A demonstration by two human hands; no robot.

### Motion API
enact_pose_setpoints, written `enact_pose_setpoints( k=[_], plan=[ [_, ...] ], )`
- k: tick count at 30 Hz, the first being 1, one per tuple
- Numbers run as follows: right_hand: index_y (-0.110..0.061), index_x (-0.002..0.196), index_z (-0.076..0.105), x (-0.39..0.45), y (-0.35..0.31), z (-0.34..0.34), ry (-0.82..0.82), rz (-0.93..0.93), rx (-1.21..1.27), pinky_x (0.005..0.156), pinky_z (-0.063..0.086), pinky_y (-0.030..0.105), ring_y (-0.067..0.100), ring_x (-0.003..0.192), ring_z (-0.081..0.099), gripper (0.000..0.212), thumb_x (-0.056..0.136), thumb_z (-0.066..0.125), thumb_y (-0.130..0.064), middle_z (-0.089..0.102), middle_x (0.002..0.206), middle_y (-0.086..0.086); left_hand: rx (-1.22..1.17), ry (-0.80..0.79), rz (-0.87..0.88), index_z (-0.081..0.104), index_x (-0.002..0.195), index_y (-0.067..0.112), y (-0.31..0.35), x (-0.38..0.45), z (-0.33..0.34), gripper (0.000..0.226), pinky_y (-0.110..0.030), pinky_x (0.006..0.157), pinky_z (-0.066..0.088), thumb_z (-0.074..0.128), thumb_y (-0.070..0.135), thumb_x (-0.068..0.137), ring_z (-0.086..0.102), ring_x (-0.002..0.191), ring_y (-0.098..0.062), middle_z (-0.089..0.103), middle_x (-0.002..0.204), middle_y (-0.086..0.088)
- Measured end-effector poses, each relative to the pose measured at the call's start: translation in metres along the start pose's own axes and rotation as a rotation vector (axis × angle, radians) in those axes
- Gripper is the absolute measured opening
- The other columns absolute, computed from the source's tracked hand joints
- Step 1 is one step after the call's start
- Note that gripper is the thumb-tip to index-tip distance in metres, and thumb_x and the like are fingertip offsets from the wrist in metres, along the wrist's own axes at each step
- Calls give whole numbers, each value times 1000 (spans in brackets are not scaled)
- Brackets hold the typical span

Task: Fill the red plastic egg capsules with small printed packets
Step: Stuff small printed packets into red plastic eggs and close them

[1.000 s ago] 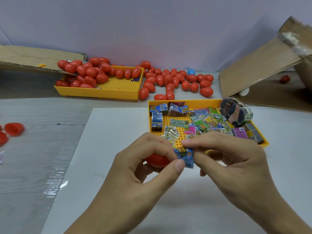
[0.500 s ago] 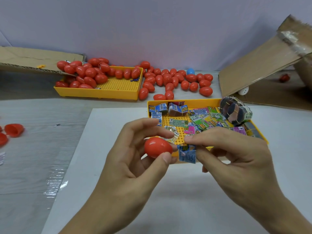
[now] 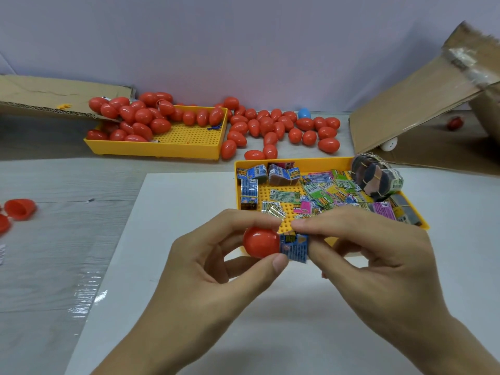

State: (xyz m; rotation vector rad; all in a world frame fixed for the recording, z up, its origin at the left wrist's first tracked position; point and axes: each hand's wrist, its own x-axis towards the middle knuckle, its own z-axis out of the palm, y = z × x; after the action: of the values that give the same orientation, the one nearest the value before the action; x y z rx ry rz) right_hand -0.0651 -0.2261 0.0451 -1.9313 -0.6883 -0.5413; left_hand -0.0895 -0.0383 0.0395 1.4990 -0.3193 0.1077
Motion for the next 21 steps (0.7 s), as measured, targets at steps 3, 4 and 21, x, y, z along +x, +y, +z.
enact_pose_setpoints(
  k=[3,4,21],
  plan=[
    [-18,95,75,0,-2,0,-3,-28,-41,52,49,22,7,75,65,15,84,71,-9,70,84,-10,-8,-2,-44,76,103,22,-2,0,0,30,-28,79,59,77,7,76,70,102,-24,71,104,-7],
    [-18,95,75,0,-2,0,-2,-28,-45,52,49,22,6,75,65,16,83,71,-9,69,84,-10,-6,-2,-52,77,104,22,-2,0,-1,32,-28,78,60,75,7,76,70,102,-24,71,104,-7],
    [-23,100,73,1,-5,0,-57,172,80,49,53,25,11,75,69,24,80,71,-11,70,82,-11,87,61,118,75,112,23,-5,-2,3,34,-29,83,59,71,17,79,70,100,-29,67,106,-3]
  ],
)
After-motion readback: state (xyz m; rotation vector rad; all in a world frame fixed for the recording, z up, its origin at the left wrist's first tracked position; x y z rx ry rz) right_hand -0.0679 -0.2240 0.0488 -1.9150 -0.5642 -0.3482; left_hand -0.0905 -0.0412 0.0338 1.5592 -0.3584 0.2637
